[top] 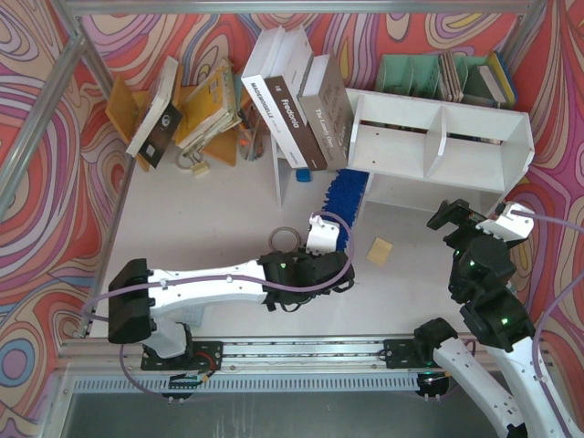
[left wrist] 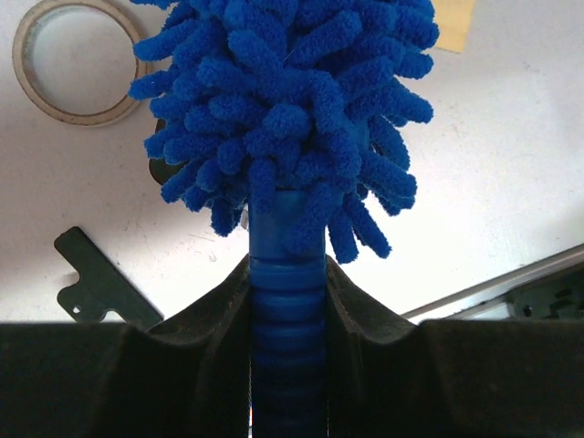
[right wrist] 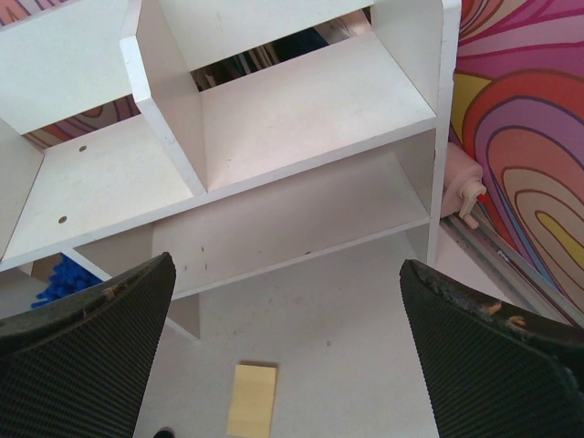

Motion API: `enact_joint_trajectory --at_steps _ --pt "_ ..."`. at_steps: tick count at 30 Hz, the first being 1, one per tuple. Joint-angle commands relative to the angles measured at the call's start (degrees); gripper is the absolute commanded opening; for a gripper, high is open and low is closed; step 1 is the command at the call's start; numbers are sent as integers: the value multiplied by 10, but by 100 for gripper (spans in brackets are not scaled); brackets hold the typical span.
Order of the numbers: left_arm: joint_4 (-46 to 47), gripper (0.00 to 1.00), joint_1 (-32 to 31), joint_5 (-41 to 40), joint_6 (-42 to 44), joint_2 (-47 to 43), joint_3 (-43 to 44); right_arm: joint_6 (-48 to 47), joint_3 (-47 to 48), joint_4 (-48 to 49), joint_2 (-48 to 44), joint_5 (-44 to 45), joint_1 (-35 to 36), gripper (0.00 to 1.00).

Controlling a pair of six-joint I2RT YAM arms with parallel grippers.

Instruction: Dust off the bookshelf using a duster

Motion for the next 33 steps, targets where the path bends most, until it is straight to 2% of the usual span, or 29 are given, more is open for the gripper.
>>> enact_joint_trajectory --at_steps 1,7,15,26,33 --pt "15 0 -2 10 20 34 -5 -6 -2 11 -8 4 0 99" --pt "25 0 -2 61 18 89 0 -6 -2 9 -9 6 0 99" --pt "3 0 -2 64 25 122 23 -7 -2 11 -8 6 -1 99" --pt "45 0 -2 -9 36 -4 -15 -6 -3 10 -10 6 0 99" --pt "65 0 -2 -29 39 -56 -37 -6 -3 11 -9 6 0 99"
